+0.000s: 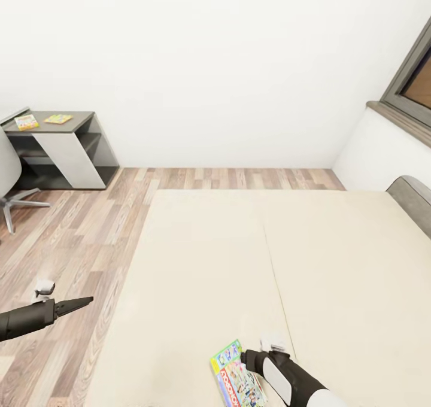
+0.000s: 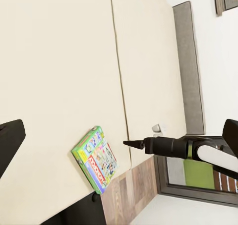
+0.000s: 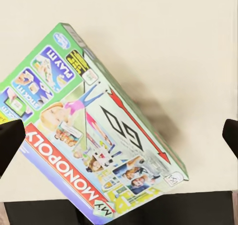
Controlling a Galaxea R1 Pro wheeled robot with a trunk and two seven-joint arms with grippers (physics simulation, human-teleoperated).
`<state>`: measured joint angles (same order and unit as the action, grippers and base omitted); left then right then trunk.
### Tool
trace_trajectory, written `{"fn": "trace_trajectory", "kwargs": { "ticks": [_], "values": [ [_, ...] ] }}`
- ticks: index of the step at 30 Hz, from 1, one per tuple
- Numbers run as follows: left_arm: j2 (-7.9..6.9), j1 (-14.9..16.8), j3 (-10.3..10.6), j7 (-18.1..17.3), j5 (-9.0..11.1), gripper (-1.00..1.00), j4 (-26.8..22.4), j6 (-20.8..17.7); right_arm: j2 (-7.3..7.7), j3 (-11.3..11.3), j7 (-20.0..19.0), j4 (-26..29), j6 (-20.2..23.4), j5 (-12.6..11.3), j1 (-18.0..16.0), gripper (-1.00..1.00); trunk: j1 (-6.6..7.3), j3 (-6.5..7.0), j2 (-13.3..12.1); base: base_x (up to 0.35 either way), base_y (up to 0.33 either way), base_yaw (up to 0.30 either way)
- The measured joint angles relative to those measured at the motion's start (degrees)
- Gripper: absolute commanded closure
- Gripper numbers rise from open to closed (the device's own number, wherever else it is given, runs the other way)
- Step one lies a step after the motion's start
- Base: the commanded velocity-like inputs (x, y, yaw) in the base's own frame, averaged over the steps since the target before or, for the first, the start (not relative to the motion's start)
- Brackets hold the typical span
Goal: Put all the toys in the child's room - the three board games (two on the bed and one on the table), the two jigsaw puzzles on the table, and the tennis ball on the table - inside the toy box on the table in the child's room.
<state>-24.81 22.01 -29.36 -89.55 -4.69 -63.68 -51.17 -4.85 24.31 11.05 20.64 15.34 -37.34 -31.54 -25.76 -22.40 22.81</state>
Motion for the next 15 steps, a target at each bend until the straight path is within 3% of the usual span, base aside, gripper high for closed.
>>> {"fn": "trace_trajectory", "kwargs": {
  "ticks": [9,15],
  "values": [
    [0.08,0.01,-0.07,0.0,0.0,-1.0,0.0,0.0,0.32,0.04,-1.08,-2.17,-3.63,-0.02,-0.02,-1.0,0.0,-0.85,0.0,0.0,0.0,0.0],
    [0.1,0.02,-0.03,0.0,-0.04,-1.0,0.0,0.07,0.38,-0.04,-5.5,-3.15,-4.78,0.03,-0.03,-1.0,0.0,-1.42,0.0,0.0,0.0,0.0]
  ]
}}
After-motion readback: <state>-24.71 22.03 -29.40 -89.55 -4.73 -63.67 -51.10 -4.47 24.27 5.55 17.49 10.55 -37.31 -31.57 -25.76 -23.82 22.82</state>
